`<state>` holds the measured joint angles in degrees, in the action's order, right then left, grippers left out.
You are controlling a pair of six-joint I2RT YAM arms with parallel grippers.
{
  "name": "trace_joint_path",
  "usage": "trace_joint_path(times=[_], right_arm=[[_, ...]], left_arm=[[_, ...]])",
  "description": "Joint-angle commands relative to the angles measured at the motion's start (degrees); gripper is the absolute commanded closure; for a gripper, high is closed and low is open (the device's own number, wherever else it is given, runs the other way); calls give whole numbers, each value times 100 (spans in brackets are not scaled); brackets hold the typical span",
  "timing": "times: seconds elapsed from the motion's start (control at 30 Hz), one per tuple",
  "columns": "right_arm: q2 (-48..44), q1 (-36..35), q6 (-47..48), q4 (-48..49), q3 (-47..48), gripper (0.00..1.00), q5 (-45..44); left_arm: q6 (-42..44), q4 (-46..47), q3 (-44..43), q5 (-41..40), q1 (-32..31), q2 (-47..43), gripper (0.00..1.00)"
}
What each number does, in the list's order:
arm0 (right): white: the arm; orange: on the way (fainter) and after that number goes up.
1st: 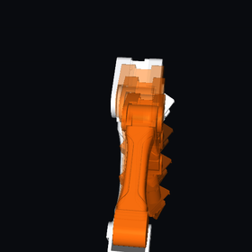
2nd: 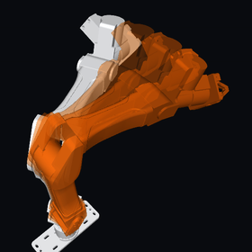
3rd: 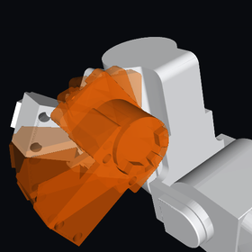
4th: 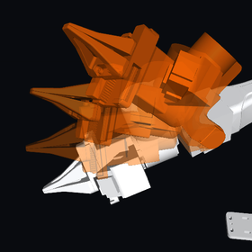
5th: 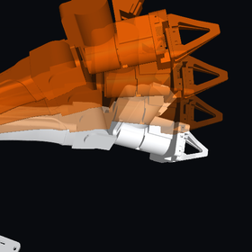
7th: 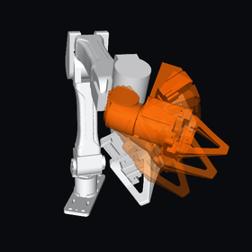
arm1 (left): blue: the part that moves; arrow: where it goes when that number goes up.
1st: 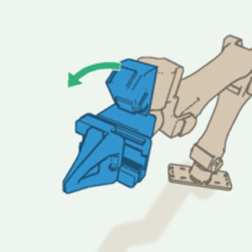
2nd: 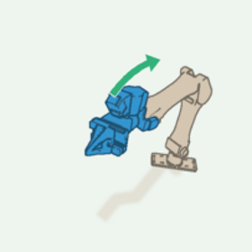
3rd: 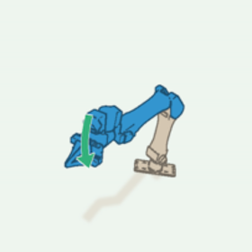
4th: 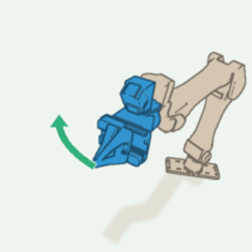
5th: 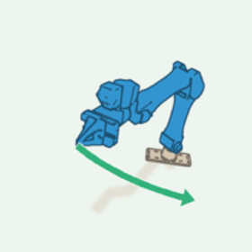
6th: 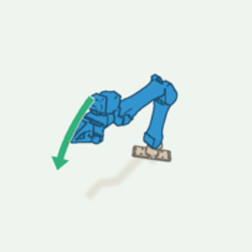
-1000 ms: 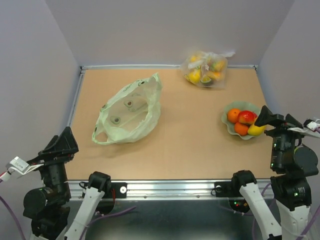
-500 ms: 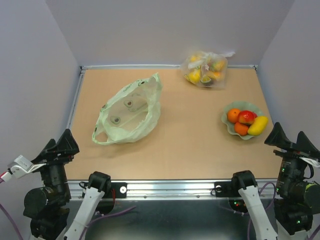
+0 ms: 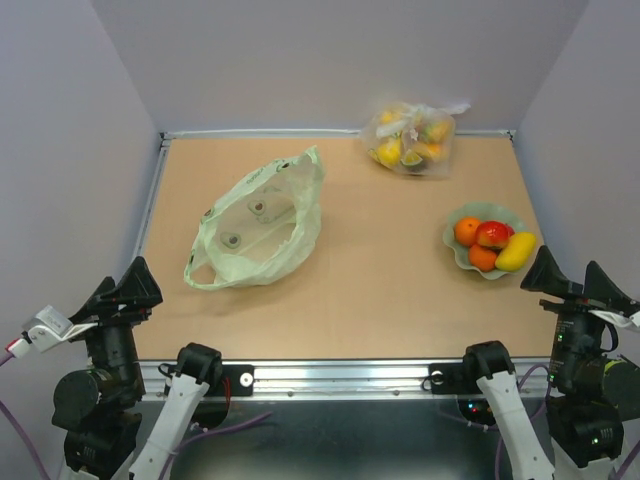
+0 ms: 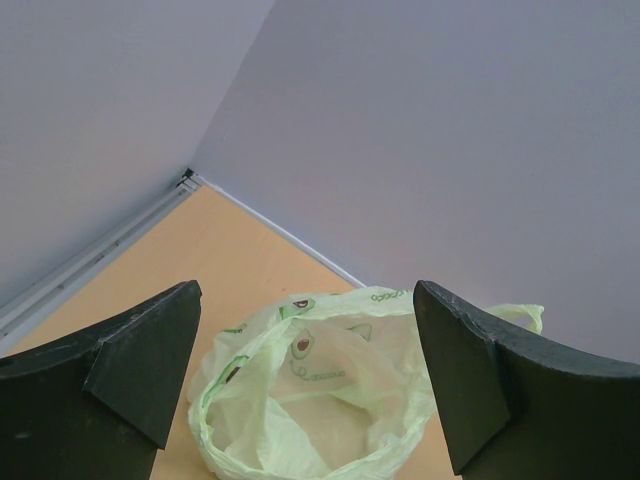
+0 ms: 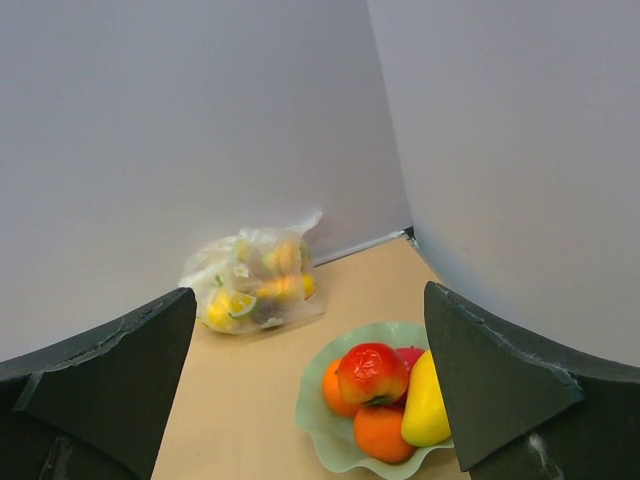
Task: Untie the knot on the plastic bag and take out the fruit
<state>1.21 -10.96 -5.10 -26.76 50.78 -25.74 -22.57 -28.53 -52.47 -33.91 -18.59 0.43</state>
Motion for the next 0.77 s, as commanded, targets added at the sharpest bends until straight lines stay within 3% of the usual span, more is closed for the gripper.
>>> trace_joint_path(times=[0.0, 0.73], right_arm=[[11, -38, 124, -13, -69, 0, 86], [-7, -29, 194, -57, -121, 0, 368]], left_arm=[[68, 234, 52, -2, 22, 19, 1], [95, 305, 96, 121, 22, 45, 1]])
